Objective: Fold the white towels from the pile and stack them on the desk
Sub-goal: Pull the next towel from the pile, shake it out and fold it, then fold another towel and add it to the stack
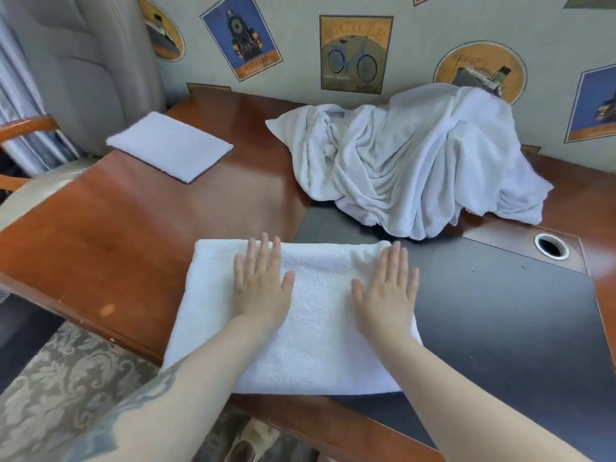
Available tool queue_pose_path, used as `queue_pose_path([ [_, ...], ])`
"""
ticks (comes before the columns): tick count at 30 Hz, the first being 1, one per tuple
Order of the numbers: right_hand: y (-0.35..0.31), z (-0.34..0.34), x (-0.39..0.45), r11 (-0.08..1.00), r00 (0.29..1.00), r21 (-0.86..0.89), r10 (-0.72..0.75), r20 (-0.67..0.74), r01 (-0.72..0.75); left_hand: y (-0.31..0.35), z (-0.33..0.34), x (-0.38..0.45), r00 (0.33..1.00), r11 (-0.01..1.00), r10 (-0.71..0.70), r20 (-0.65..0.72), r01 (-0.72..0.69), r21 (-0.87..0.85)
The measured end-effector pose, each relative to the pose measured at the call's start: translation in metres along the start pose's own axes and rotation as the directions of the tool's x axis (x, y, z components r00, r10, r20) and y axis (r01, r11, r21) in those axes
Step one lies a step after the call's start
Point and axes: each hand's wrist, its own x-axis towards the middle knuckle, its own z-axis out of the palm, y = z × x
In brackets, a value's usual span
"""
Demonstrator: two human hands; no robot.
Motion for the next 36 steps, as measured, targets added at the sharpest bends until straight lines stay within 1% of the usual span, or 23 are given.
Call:
queue_pose_path([
  [1,-0.021,0.003,-0.002,0.989,0.988,0.018,-0.149,-0.038,0.15,0.017,0.004,-0.004,0.999,0.999,0.052,-0.003,-0.052,-0.003],
  [2,-0.038,0.008,-0.004,0.953,0.953,0.015,-0.301,-0.024,0.302,0.029,0.01,-0.008,0.996,0.996,0.086,0.017,-0.086,0.019],
  [3,-0.048,0.013,-0.004,0.909,0.908,0.004,-0.417,0.041,0.417,0.035,0.016,-0.008,0.993,0.992,0.106,0.049,-0.109,0.062],
  [4,-0.05,0.016,0.0,0.882,0.876,-0.008,-0.467,0.126,0.471,0.033,0.02,-0.005,0.99,0.986,0.116,0.078,-0.124,0.108],
  [5,-0.042,0.018,0.01,0.878,0.864,-0.031,-0.463,0.198,0.478,0.026,0.022,0.0,0.987,0.981,0.125,0.097,-0.138,0.134],
  [8,0.004,0.016,0.039,0.94,0.918,-0.068,-0.308,0.249,0.333,-0.022,0.014,0.019,0.995,0.993,0.06,0.077,-0.068,0.101],
  [10,0.037,0.015,0.043,0.993,0.964,0.023,-0.122,0.238,0.12,-0.063,0.009,0.018,0.999,0.991,-0.016,0.045,0.01,0.135],
  [12,0.066,0.014,0.034,0.991,0.956,0.105,0.053,0.288,-0.087,-0.093,0.006,0.006,0.999,0.989,-0.028,0.026,0.024,0.145],
  [14,0.084,0.015,0.013,0.992,0.944,0.073,0.077,0.32,-0.105,-0.105,0.004,-0.016,0.998,0.997,-0.06,-0.002,0.06,0.047],
  [17,0.096,0.015,-0.023,0.989,0.968,0.111,0.069,0.241,-0.098,-0.108,0.007,-0.061,0.987,0.982,-0.139,-0.075,0.127,-0.136],
  [19,0.095,0.013,-0.049,0.977,0.973,0.162,0.105,0.204,-0.14,-0.102,0.011,-0.097,0.955,0.931,-0.274,-0.116,0.234,-0.279],
  [20,0.091,0.011,-0.064,0.953,0.97,0.24,0.137,0.203,-0.185,-0.096,0.015,-0.116,0.92,0.869,-0.375,-0.118,0.304,-0.389],
  [21,0.084,0.007,-0.081,0.891,0.962,0.38,0.18,0.204,-0.247,-0.088,0.018,-0.133,0.869,0.759,-0.487,-0.089,0.371,-0.535],
  [22,0.074,0.003,-0.099,0.778,0.948,0.543,0.238,0.213,-0.317,-0.079,0.02,-0.146,0.805,0.59,-0.593,-0.015,0.422,-0.688],
  [23,0.062,-0.003,-0.114,0.611,0.914,0.683,0.32,0.249,-0.4,-0.07,0.02,-0.155,0.737,0.389,-0.671,0.083,0.445,-0.806],
  [25,0.042,-0.013,-0.132,0.25,0.783,0.803,0.499,0.372,-0.541,-0.055,0.014,-0.163,0.592,0.025,-0.764,0.256,0.424,-0.905],
  [27,0.036,-0.025,-0.125,-0.046,0.608,0.791,0.613,0.504,-0.609,-0.046,0.003,-0.159,0.468,-0.263,-0.776,0.424,0.37,-0.891],
  [28,0.039,-0.031,-0.116,-0.201,0.532,0.77,0.617,0.58,-0.605,-0.043,-0.003,-0.154,0.44,-0.39,-0.743,0.505,0.328,-0.86],
  [29,0.041,-0.038,-0.108,-0.364,0.485,0.725,0.56,0.672,-0.584,-0.041,-0.009,-0.15,0.437,-0.493,-0.694,0.572,0.291,-0.82],
  [30,0.042,-0.043,-0.102,-0.487,0.486,0.668,0.458,0.744,-0.563,-0.041,-0.014,-0.147,0.45,-0.571,-0.64,0.623,0.264,-0.778],
  [32,0.037,-0.048,-0.103,-0.58,0.549,0.583,0.259,0.795,-0.569,-0.038,-0.023,-0.141,0.492,-0.68,-0.529,0.691,0.241,-0.693],
  [34,0.029,-0.045,-0.111,-0.611,0.644,0.569,0.122,0.755,-0.551,-0.029,-0.029,-0.137,0.533,-0.71,-0.461,0.709,0.257,-0.655],
  [36,0.018,-0.04,-0.118,-0.639,0.706,0.584,0.088,0.703,-0.501,-0.018,-0.028,-0.135,0.55,-0.691,-0.444,0.707,0.292,-0.662],
])
